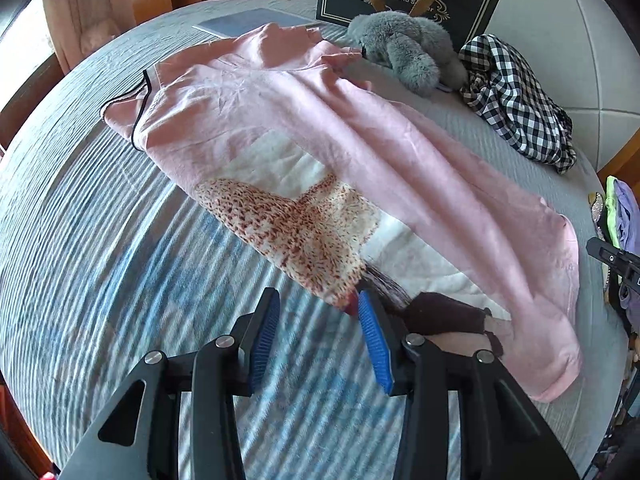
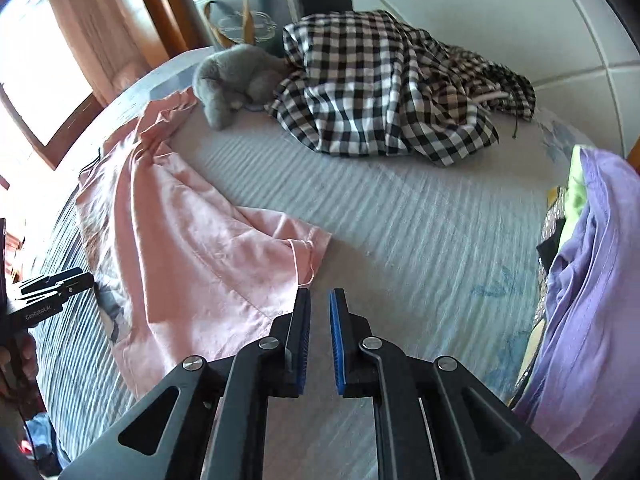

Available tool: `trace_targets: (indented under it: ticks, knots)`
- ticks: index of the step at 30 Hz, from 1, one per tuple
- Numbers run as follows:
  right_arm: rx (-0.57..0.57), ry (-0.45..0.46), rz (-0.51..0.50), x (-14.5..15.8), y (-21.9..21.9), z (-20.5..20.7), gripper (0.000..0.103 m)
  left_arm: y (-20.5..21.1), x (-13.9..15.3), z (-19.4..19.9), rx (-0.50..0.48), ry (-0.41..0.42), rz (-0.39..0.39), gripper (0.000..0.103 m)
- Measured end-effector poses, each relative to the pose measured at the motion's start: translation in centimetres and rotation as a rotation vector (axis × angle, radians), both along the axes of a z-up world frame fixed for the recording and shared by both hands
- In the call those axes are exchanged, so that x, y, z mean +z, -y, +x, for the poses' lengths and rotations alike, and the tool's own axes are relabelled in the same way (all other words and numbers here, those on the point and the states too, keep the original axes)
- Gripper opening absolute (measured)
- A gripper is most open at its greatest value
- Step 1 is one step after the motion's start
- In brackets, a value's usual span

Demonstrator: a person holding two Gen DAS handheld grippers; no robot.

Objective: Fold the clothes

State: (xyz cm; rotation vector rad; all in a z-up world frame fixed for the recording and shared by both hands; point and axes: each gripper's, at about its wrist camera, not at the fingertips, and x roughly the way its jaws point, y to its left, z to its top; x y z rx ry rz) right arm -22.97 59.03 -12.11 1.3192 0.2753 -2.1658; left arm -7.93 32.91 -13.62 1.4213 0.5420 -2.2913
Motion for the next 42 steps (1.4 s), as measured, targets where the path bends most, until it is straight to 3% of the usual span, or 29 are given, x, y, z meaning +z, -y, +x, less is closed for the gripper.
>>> trace_targets:
  ticks: [3,8,12,23,26,28,30,31,36,42]
  knots:
    - [0.130,-0.009,0.014,0.1,1.1,-0.6,0.020,-4.1,0.5,1.0,0.039,-0.034,0.048,0.072]
    - [0.341,-0.017,0.014,-0.7,1.9,-1.1,0.041,-12.1,-0.2,1.3,0.125,-0.058,0.096,0.073]
    - [0.427,-0.008,0.037,-1.6,1.4,-1.2,0.041,-16.2,-1.4,-0.1,0.187,-0.025,0.106,0.073]
    - [0.527,-0.030,0.055,-2.4,3.5,-3.3,0.050,-17.2,-1.9,-1.1,0.297,0.024,-0.031,0.071]
    - [0.540,-0.021,0.058,-3.2,4.1,-3.6,0.050,-17.5,-1.8,-1.2,0.288,0.049,-0.057,0.064]
    - [0.558,-0.015,0.070,-3.7,4.5,-3.4,0.046,-17.6,-1.5,-1.5,0.258,0.042,-0.048,0.046]
    - [0.583,-0.018,0.082,-4.0,5.0,-3.0,0.030,-17.8,-1.4,-1.8,0.221,0.042,-0.038,0.009]
    - [0.596,0.000,0.083,-4.0,5.3,-2.9,0.012,-17.8,-1.3,-1.9,0.203,0.046,-0.035,0.007]
    - [0.589,0.017,0.054,-3.7,5.1,-1.6,0.010,-16.2,-0.1,-1.4,0.191,0.037,-0.011,0.003]
    - [0.503,0.148,-0.040,-2.8,2.2,0.9,0.008,-16.5,2.9,3.6,0.122,0.030,-0.047,0.003]
